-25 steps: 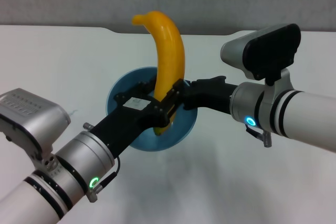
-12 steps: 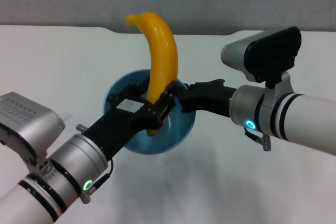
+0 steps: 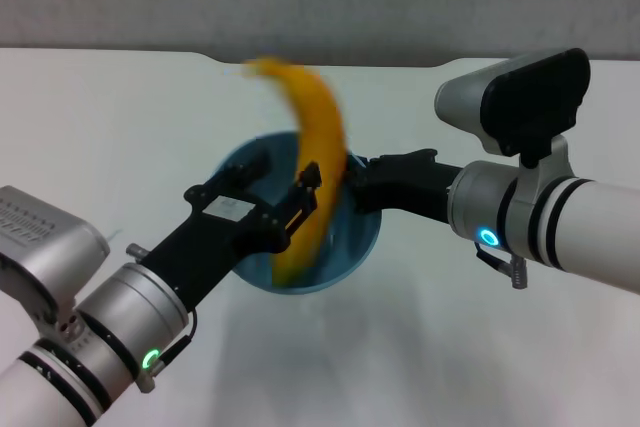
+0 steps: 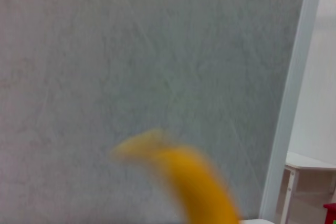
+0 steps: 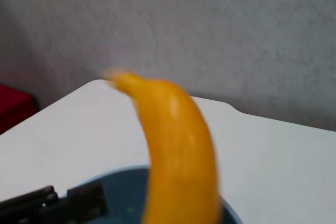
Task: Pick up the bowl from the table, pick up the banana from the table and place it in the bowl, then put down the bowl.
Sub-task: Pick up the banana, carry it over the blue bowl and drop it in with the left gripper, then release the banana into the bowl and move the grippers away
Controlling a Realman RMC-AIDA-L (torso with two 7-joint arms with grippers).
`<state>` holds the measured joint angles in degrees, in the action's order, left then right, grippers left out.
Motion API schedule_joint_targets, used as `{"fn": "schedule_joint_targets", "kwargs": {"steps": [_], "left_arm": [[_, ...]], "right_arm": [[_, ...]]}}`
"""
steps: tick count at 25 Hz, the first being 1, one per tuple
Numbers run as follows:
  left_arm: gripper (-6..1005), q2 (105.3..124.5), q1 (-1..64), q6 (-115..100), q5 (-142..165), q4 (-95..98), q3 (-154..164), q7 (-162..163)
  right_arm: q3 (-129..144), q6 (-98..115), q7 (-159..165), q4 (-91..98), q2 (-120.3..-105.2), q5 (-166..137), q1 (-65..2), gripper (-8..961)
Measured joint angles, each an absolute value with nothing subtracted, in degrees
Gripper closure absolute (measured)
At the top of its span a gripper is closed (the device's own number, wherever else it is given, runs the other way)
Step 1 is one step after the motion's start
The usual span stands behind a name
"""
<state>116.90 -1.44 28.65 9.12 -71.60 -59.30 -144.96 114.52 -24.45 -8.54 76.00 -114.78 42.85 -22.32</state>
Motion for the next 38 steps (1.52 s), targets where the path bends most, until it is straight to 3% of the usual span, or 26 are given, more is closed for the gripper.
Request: {"fn": "schedule_joint_targets", "kwargs": {"steps": [10, 15, 26, 38], "left_arm": [[382, 116.85, -2.59, 32.89, 9.14, -70.78, -60.38, -144.82], [253, 116.8, -2.92, 32.92, 8.94, -70.72, -62.17, -143.64], [106, 116.49, -2.98, 21.88, 9.03, -68.77, -71.6, -134.2], [115, 116.53, -2.29, 7.64, 11.19, -68.76, -76.53, -134.65]], "right_arm": [[113.4, -24.45, -8.68, 76.08, -114.78, 42.67, -21.57, 910], [112.83, -24.45, -8.7, 74.77, -114.71, 42.54, -21.49, 910], [109.97, -30.51, -8.5, 68.66, -114.76, 42.94, -25.23, 909], [108.07, -30.71, -8.64, 63.45, -114.87, 43.07, -26.76, 910]]}}
